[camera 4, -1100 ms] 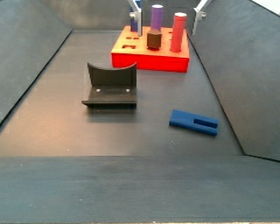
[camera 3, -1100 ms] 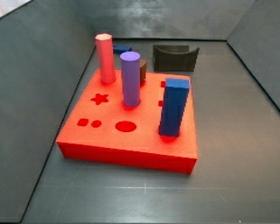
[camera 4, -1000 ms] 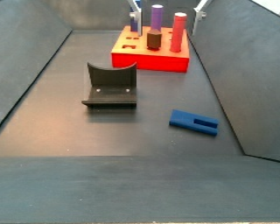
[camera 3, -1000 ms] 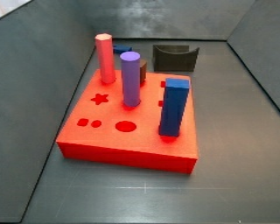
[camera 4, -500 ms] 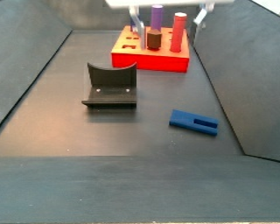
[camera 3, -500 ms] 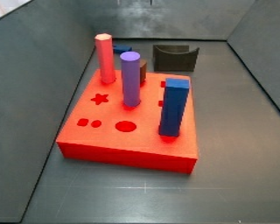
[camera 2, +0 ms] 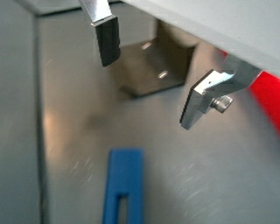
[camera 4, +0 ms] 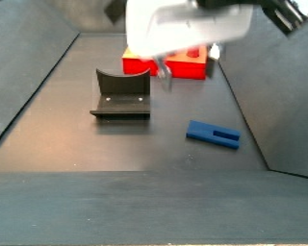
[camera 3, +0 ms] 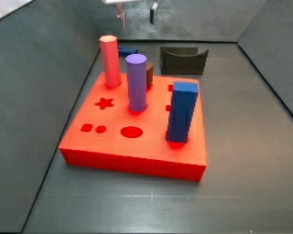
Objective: Pick up the square-circle object. Move up. Place the square-circle object on the fixture. Regrasp the square-circle object. Move to above the board. Insert the square-circle object.
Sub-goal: Pick up the square-circle object.
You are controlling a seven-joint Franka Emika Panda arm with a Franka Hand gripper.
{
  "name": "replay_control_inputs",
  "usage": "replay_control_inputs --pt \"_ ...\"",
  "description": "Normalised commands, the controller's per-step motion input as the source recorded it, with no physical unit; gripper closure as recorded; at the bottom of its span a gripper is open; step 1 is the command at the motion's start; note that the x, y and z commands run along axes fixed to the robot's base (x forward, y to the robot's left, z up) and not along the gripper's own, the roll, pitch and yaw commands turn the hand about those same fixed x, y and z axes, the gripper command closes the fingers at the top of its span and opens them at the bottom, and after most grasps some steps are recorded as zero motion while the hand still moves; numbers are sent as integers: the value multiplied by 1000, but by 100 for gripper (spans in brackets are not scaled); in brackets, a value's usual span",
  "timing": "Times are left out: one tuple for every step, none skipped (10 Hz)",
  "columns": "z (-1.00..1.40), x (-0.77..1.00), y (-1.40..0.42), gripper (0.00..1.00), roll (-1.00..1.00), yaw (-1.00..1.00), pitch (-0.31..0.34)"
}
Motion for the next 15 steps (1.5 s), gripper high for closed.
replay_control_inputs --pt "-520 -66 769 0 -60 466 -114" --pt "-634 -140 657 0 -183 480 -191" --pt "-371 -103 283 0 -300 629 -164" --pt "-243 -69 20 0 -323 754 -104" --pt "-283 -43 0 0 -234 763 -106" --pt "-540 -123 -54 0 -117 666 -226" --pt "-503 0 -54 0 1 400 -50" --pt "-534 97 -200 0 136 320 0" --pt "-577 0 -83 0 153 271 -1" --pt "-511 0 0 0 113 191 0" --pt "-457 0 0 0 109 160 0" --pt "-400 0 0 0 71 154 0" --pt "-246 0 0 0 -10 117 0" --pt "-3 -9 0 0 -17 6 -44" --pt "-254 -97 -123 0 -10 174 -230"
